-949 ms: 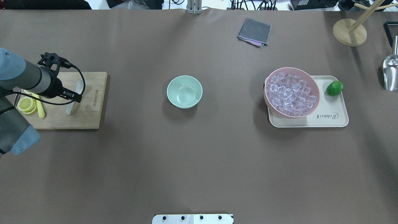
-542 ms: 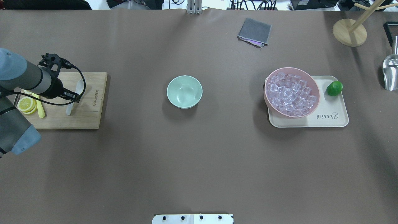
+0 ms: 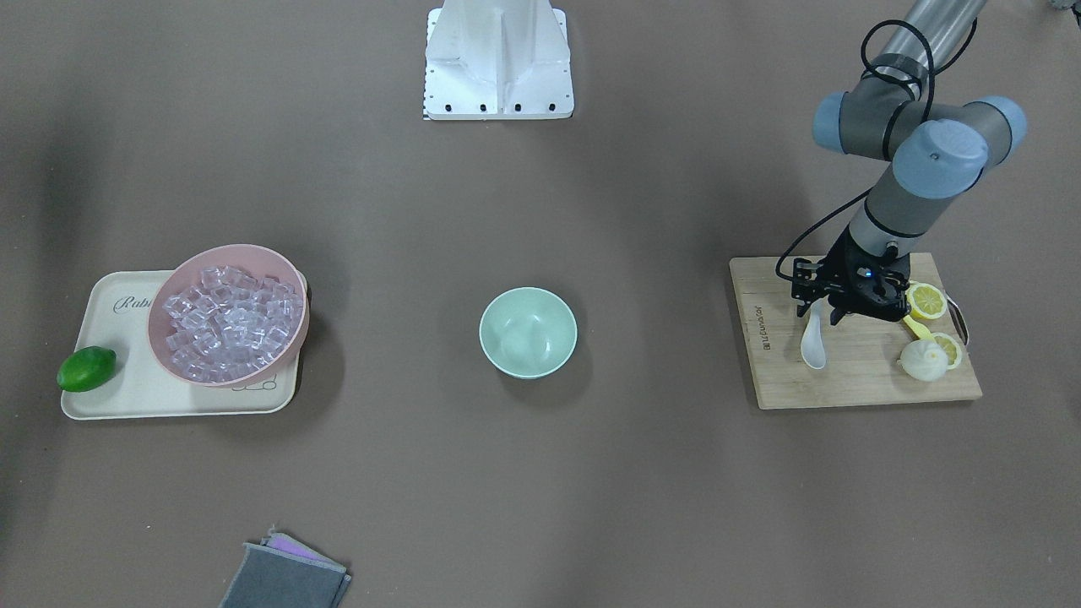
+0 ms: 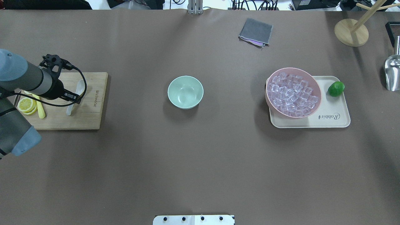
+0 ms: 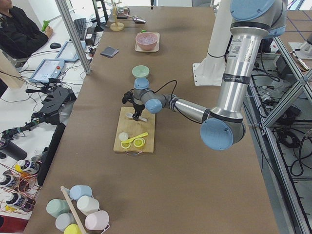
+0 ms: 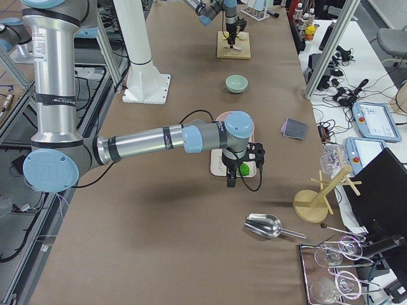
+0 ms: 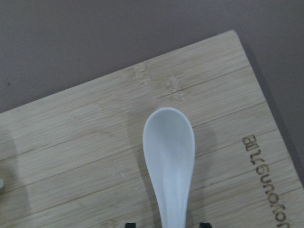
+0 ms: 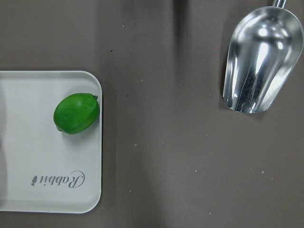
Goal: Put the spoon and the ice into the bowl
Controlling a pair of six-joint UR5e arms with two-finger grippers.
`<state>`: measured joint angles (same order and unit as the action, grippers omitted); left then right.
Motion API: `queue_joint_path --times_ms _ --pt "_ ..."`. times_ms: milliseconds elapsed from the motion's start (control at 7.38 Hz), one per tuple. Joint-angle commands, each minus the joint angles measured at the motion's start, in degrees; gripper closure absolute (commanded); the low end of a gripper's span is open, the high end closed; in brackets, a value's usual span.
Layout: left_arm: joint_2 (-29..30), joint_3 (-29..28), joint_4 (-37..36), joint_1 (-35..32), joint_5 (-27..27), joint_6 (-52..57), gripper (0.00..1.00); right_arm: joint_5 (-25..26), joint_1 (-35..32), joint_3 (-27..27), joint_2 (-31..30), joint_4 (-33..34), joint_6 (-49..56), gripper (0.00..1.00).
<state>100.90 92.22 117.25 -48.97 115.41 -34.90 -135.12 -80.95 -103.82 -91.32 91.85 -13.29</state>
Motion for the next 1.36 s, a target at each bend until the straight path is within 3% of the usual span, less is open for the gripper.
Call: queue_joint_path --times_ms 0,407,678,1085,1220 --pt "0.1 0.0 0.0 0.4 1.3 0.0 0.6 0.0 0.0 -0.2 0.0 0.0 -0.2 0.0" --pt "0.1 0.0 0.0 0.5 1.3 0.1 0.75 0.0 0.0 -0.3 -0.1 0.0 -0.3 0.0" --pt "-0.3 0.1 0.1 0.5 1.2 0.1 0.79 -0.1 0.0 -1.4 -0.6 0.0 -0.3 0.0" --pt "-0.4 1.1 0.0 0.5 1.5 -0.3 1.0 -0.1 0.0 -1.4 0.0 0.0 -1.5 0.0" --pt "-0.6 2.4 0.0 0.0 3.8 -0.4 1.0 -0.1 0.0 -1.6 0.2 0.0 -1.5 0.0"
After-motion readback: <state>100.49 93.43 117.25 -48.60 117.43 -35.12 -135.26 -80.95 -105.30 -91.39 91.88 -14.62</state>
